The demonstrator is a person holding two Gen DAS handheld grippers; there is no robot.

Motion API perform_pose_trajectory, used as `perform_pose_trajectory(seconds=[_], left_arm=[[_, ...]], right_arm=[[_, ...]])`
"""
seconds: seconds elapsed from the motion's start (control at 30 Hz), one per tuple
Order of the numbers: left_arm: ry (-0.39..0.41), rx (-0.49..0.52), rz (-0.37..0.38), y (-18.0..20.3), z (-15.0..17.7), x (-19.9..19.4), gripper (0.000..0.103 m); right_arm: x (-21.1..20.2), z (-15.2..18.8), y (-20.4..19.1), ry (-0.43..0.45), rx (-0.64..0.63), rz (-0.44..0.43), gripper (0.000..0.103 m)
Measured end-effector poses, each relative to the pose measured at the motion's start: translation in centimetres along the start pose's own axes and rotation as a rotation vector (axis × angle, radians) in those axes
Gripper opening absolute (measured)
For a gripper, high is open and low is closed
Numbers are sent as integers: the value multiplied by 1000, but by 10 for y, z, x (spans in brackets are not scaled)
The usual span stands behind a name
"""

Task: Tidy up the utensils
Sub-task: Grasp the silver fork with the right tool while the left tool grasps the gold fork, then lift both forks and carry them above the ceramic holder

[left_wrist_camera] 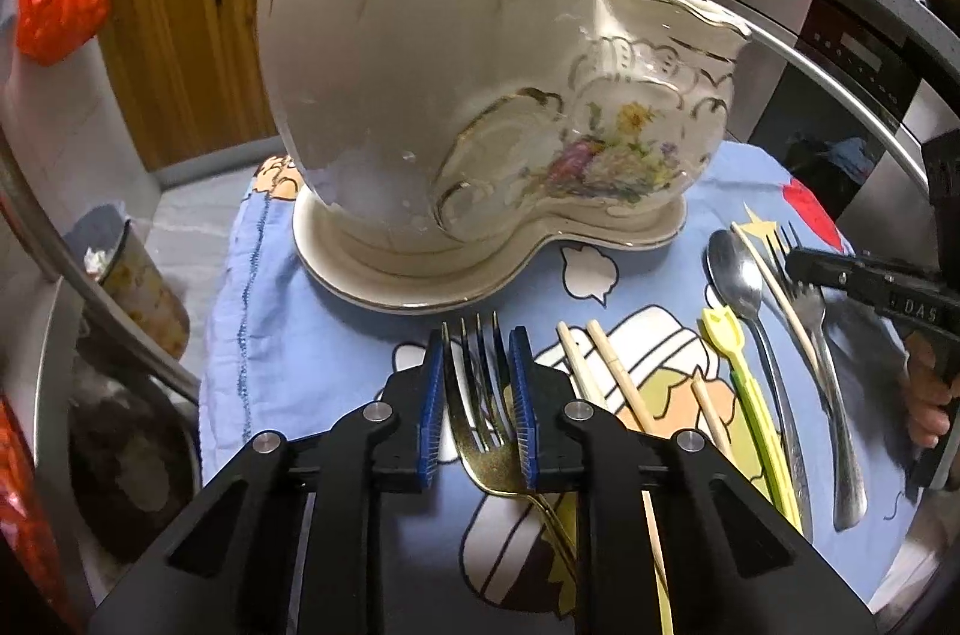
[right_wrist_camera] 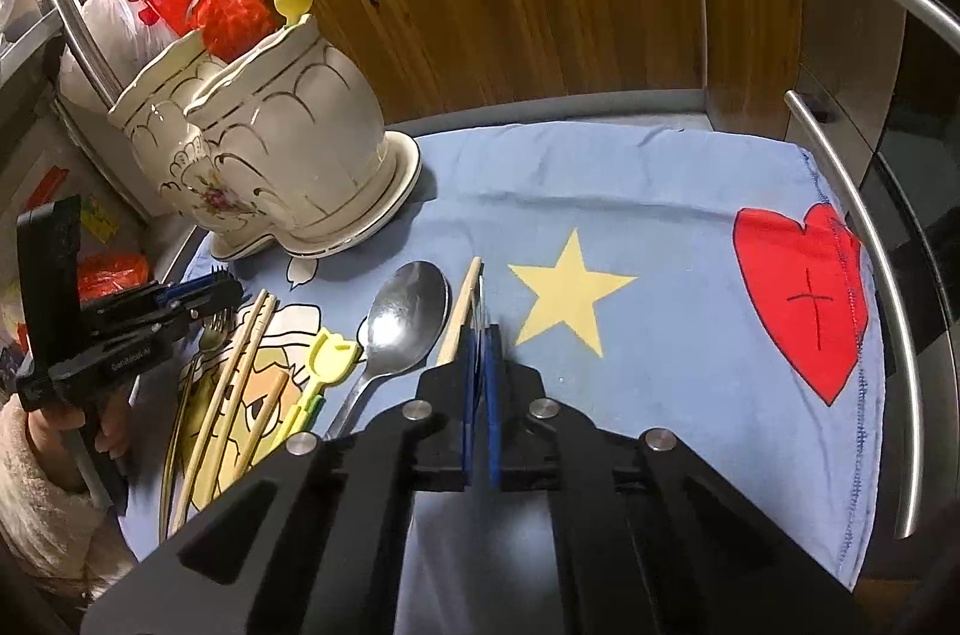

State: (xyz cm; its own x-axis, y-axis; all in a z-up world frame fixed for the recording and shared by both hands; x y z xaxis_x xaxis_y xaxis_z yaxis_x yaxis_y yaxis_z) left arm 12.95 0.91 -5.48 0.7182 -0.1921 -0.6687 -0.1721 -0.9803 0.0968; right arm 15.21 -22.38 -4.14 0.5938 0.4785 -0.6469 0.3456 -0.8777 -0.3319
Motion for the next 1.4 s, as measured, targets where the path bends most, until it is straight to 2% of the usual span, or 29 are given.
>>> perform_pose_trajectory(seconds=[0.23,0.57,0.6,0.67,1.07,1.4], left_arm=[[-12,13,7,6,5,-7,19],[18,18,7,7,2,-23,14],[30,19,5,7,1,-26,14],[51,15,6,7,-1,-33,2],[196,37,11,13,-15,-76,2],[371,135,-14,24,-33,-125,3]], right_arm=[[-12,-1,-4,32,-12,8,3],[-31,-4,-10,95,-41,10,2],[-32,-5,-10,101,-42,10,2],[-39,-7,-13,131,-54,3,2],[-70,-16,-29,317,-137,18,2],[-94,-28,-45,447,-176,8,2]])
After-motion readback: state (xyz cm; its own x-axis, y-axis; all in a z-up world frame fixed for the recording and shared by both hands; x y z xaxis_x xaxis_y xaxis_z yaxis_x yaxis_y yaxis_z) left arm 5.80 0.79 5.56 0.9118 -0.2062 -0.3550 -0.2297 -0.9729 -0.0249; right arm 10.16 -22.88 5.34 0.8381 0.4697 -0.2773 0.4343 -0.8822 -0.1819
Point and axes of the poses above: each gripper's, at about its wrist camera, not at the fingertips, and x roughly the way its jaws point, y to its right, z to its underside, the point moved 2 cm from there along x, roughly the way its jaws point, and after that the axes turned 8 degrees about y, right-handed, at the moved point
